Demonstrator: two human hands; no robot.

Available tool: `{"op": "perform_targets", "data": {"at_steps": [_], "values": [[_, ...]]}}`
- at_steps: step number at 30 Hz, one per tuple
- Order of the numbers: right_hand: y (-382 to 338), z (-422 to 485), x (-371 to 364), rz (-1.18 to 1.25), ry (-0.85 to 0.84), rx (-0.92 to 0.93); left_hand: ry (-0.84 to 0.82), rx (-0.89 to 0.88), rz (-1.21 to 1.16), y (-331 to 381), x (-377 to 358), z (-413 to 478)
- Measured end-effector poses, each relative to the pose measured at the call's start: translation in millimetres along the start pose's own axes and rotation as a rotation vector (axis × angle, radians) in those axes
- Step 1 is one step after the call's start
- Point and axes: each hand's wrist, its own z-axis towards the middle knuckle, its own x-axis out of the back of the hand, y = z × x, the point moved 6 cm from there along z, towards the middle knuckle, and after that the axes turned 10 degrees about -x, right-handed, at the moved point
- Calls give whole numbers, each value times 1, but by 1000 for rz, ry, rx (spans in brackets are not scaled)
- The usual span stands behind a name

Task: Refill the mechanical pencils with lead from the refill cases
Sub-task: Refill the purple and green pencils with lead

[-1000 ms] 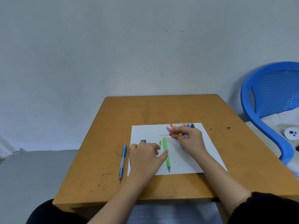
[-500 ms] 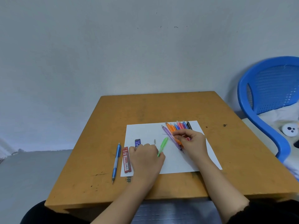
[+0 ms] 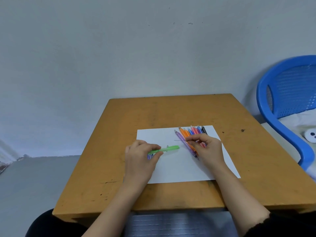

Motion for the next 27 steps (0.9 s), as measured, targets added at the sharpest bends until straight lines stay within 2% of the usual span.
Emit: {"op": "perform_targets", "data": {"at_steps": [8, 11, 14, 19, 27], "values": [[-3, 0, -1, -17, 6, 74, 100, -47, -79, -32, 26, -5], [-3, -1, -3, -69, 20, 142, 150, 18, -88, -44, 33, -13], [-6, -3, -6, -137, 32, 248, 133, 136, -182, -58, 27, -21], [-12, -8, -17, -247, 36, 376, 77, -36, -138, -55, 20, -18], [-18, -15, -31, -307, -7, 480, 94, -94, -112, -57, 19, -20]]}}
